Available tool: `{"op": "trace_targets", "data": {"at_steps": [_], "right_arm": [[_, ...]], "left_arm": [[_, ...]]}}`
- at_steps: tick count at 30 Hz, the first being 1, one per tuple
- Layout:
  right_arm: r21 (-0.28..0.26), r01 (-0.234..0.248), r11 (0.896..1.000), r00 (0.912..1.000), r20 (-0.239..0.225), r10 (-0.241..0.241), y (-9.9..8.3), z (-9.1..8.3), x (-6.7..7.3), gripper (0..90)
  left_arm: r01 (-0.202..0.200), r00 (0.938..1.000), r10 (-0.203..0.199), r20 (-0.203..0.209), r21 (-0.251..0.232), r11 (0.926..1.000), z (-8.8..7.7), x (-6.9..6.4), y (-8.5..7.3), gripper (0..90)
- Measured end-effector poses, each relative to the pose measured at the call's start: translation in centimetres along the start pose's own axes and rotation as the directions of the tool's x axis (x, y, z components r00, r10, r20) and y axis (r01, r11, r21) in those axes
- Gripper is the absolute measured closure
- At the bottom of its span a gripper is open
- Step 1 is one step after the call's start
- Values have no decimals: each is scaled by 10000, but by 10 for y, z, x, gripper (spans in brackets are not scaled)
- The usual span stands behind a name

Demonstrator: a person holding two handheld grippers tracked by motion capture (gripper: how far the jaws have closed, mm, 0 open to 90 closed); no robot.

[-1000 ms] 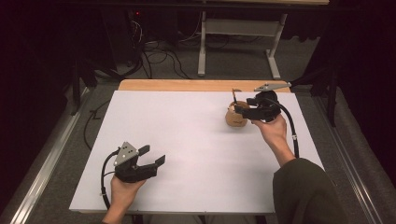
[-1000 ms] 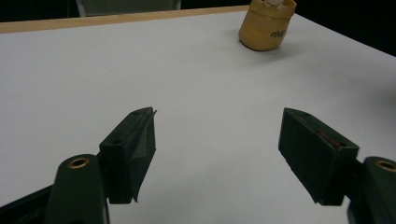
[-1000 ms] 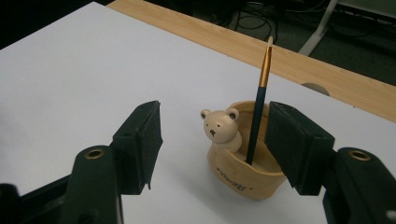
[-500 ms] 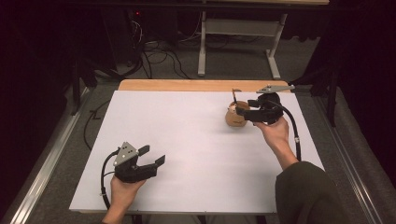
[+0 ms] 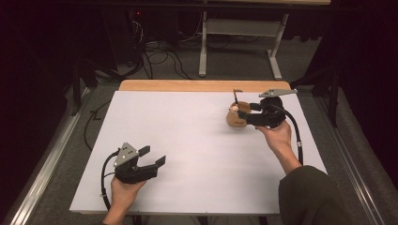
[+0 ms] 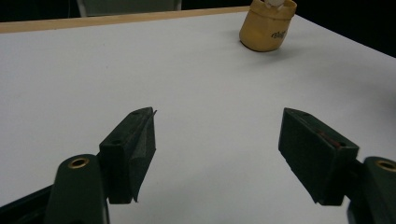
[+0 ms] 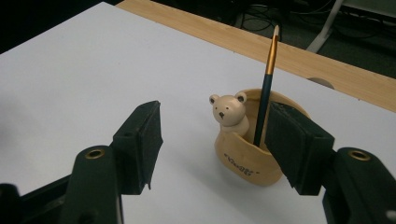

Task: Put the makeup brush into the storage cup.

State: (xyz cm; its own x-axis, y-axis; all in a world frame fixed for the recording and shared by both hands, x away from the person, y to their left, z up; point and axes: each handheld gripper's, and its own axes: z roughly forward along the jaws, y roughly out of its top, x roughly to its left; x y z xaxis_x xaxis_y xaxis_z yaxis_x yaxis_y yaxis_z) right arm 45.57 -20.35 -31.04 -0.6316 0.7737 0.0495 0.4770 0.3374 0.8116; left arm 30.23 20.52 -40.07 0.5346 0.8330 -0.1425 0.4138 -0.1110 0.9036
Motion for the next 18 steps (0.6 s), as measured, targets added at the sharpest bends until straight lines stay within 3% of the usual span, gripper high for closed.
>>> {"op": "trace_targets", "data": {"at_steps": [18], "right_arm": [[-277,-84,9996,9999,-90,81,-9,-15,-3,386]], "left_arm": [[55,10000,-55,1,-9,10000,0,0,0,278]]}}
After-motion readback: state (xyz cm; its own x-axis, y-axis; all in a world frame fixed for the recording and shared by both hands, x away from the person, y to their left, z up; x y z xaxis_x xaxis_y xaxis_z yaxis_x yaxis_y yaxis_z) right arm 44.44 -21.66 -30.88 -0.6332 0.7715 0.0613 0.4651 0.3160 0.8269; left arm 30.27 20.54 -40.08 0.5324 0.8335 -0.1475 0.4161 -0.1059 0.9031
